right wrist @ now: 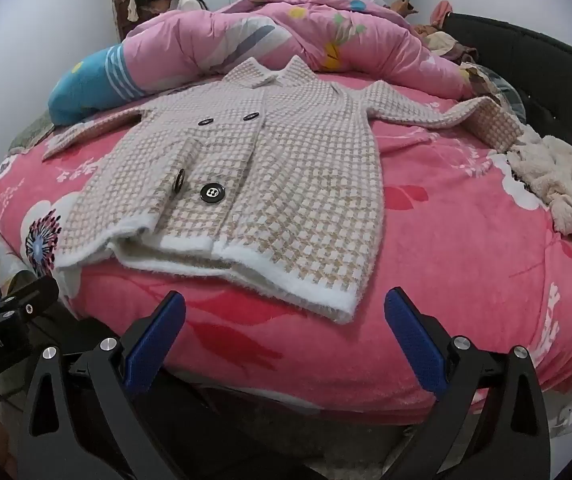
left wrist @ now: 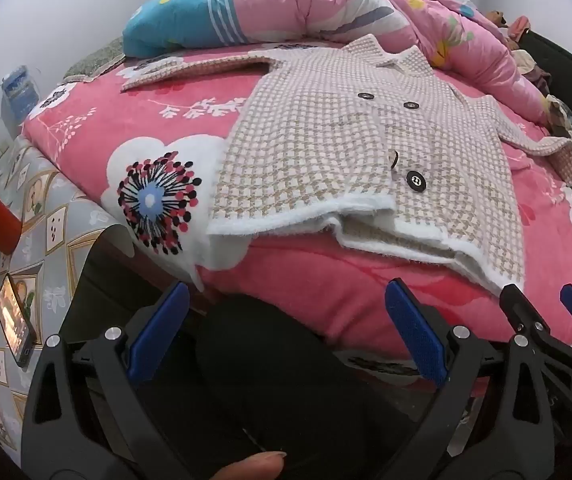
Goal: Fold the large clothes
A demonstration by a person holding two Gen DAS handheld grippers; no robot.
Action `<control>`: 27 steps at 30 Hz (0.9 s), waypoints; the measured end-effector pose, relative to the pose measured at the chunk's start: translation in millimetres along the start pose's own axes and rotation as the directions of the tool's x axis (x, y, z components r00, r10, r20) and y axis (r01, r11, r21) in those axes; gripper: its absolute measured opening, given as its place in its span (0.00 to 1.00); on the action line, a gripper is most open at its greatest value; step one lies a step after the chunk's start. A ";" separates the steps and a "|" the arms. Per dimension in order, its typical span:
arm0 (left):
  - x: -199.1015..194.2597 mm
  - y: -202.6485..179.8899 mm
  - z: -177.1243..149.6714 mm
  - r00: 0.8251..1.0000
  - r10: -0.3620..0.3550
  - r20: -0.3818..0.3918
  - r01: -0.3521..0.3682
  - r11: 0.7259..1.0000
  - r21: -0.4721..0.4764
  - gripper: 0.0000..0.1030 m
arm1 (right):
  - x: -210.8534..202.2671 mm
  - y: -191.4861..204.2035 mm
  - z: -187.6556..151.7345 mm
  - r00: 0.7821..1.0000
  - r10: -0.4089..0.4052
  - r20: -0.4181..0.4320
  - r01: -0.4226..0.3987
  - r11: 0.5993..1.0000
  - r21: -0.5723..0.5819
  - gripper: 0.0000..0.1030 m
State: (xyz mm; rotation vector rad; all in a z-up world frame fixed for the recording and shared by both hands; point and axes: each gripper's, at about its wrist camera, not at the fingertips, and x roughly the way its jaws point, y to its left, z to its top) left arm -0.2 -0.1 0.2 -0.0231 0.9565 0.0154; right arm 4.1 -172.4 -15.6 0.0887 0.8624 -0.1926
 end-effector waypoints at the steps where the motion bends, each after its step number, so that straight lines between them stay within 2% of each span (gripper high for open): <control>1: 0.0 0.0 0.0 1.000 -0.001 0.000 0.001 1.000 0.000 0.92 | -0.2 -0.1 0.1 1.000 0.003 -0.004 -0.003 1.000 0.000 0.94; 27: -6.8 0.2 3.6 1.000 -0.002 0.018 0.002 1.000 0.004 0.92 | -9.1 2.9 4.7 1.000 0.001 0.016 -0.001 1.000 -0.014 0.94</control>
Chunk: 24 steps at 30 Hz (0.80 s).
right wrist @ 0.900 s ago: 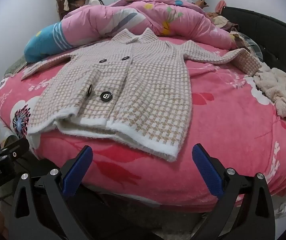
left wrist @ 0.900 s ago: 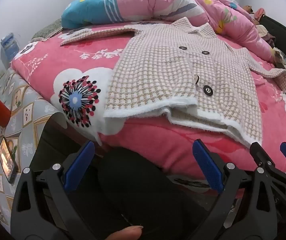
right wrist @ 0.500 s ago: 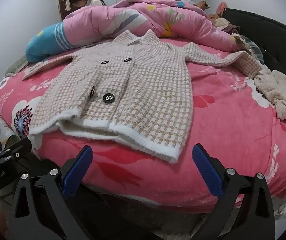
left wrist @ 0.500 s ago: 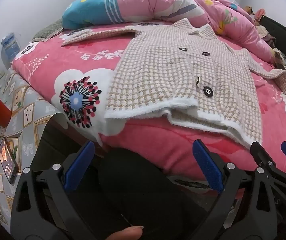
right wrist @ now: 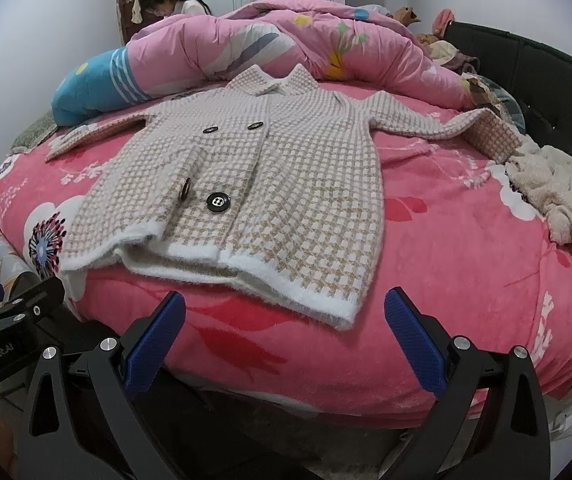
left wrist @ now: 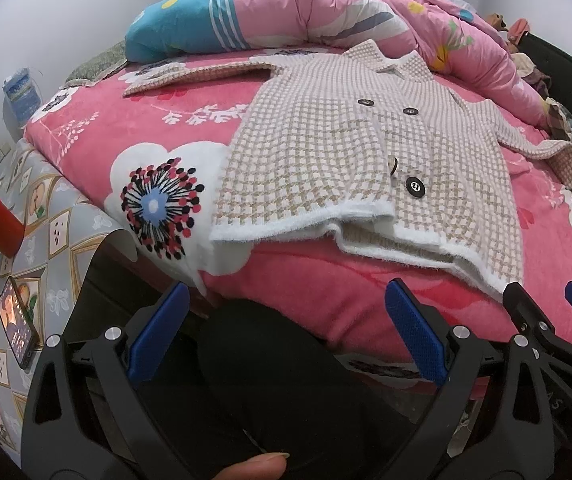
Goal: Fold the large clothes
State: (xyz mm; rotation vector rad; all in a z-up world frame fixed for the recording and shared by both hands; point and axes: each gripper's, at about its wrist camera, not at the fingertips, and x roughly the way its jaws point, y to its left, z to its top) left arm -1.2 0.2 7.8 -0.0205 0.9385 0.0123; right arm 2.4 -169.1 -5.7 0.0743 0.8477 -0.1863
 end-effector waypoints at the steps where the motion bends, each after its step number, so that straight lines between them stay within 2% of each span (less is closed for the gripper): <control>1: 0.0 0.1 0.1 1.000 0.000 0.001 0.000 1.000 0.000 0.92 | 0.0 0.0 0.2 1.000 0.001 0.001 -0.001 1.000 0.001 0.94; 24: 0.0 0.5 0.2 1.000 0.000 0.000 0.000 1.000 -0.001 0.92 | 0.4 1.7 0.3 1.000 -0.002 -0.001 0.002 1.000 0.000 0.94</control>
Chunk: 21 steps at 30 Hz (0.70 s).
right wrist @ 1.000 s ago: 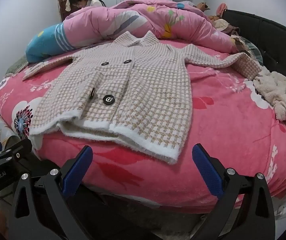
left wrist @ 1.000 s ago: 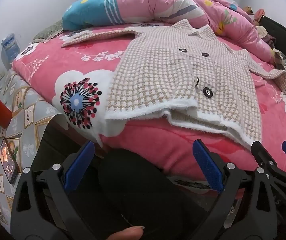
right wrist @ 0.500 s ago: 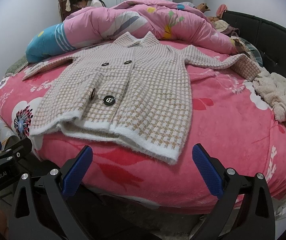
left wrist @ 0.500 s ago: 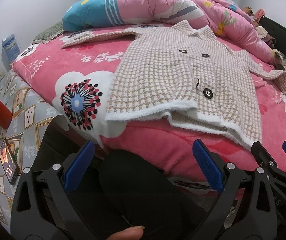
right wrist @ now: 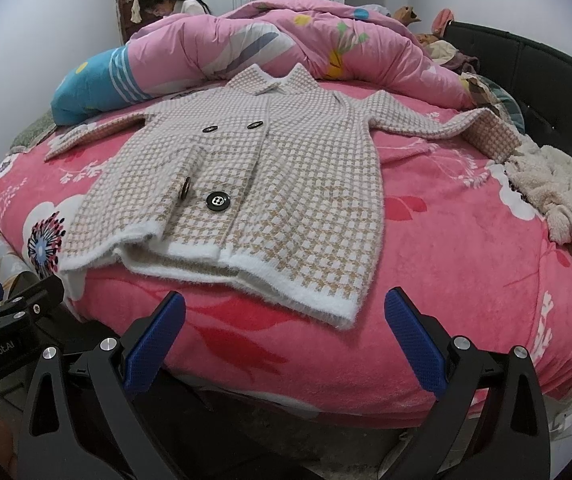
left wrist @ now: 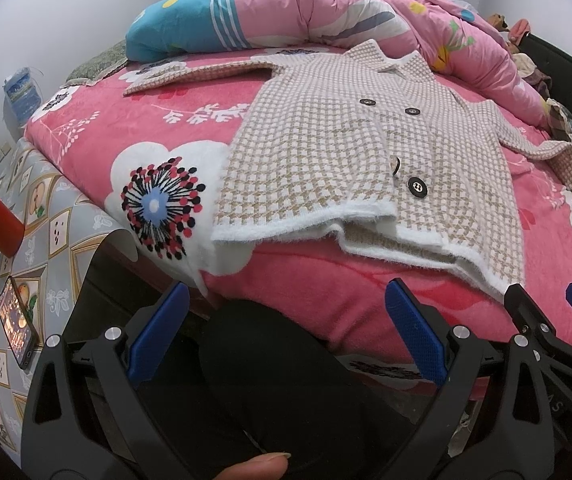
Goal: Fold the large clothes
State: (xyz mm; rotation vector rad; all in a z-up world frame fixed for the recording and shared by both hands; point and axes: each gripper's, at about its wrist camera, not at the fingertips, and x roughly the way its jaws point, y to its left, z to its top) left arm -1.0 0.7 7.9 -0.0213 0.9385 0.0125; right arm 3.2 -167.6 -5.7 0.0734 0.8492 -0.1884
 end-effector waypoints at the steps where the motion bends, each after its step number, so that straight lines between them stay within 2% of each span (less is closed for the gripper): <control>1: 0.0 0.0 0.1 1.000 -0.001 0.000 0.001 1.000 0.000 0.92 | 0.1 0.0 0.1 1.000 0.000 -0.001 0.000 1.000 0.000 0.94; 21: 1.3 -0.5 0.5 1.000 -0.006 0.003 0.006 1.000 -0.003 0.92 | -0.5 -2.3 0.6 1.000 -0.005 0.010 0.005 1.000 -0.002 0.94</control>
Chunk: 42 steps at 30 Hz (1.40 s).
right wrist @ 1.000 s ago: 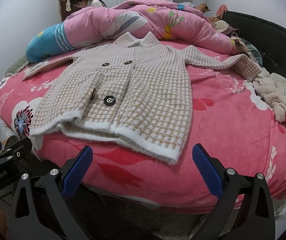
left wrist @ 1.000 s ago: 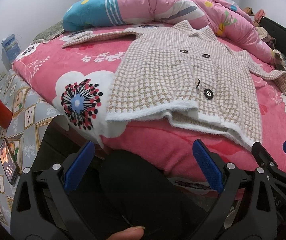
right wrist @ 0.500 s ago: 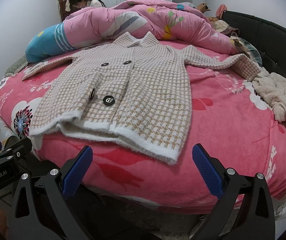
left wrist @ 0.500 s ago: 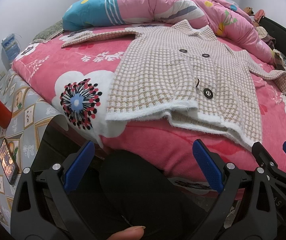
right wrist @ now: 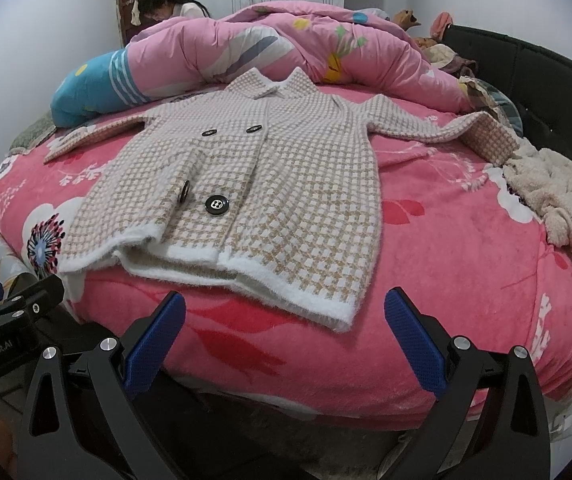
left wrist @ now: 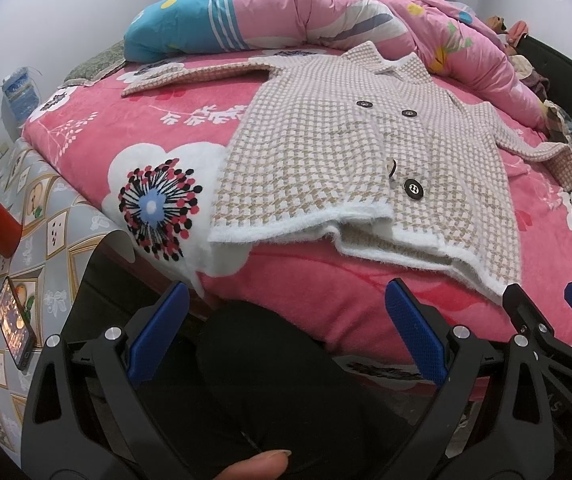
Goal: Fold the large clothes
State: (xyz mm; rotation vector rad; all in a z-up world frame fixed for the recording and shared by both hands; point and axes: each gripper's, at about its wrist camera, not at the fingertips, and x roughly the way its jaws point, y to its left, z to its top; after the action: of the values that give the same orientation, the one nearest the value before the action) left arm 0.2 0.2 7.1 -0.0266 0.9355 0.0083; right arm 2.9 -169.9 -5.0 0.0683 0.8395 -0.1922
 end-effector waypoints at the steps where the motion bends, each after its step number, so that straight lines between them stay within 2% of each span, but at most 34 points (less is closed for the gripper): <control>1: -0.2 0.1 -0.2 1.000 0.001 0.001 -0.001 1.000 0.000 0.92 | -0.4 0.5 -0.4 1.000 0.002 -0.001 -0.002 1.000 0.001 0.94; 12: 2.2 -4.8 5.1 1.000 0.010 0.006 -0.010 1.000 0.009 0.92 | 1.9 -5.5 7.2 1.000 -0.005 0.025 0.005 1.000 -0.002 0.94; 20: 16.2 -10.1 19.6 0.999 0.035 -0.003 -0.035 0.999 0.017 0.92 | 23.0 -21.5 25.4 0.999 -0.032 0.033 0.033 0.999 -0.015 0.94; 32: 52.4 -16.3 48.0 0.995 0.090 -0.036 -0.089 0.996 0.027 0.92 | 74.7 -44.1 56.1 0.999 -0.037 -0.007 0.037 0.999 -0.031 0.94; 42: 84.0 -24.2 66.6 0.992 0.109 -0.061 -0.106 0.993 0.054 0.92 | 115.6 -63.1 62.8 0.997 -0.042 -0.069 0.040 0.999 -0.026 0.94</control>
State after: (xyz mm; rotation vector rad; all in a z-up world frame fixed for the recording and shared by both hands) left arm 104.1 -22.6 -20.5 0.0711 0.9996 0.0843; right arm 111.9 -256.7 -48.2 0.0343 0.9132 -0.2191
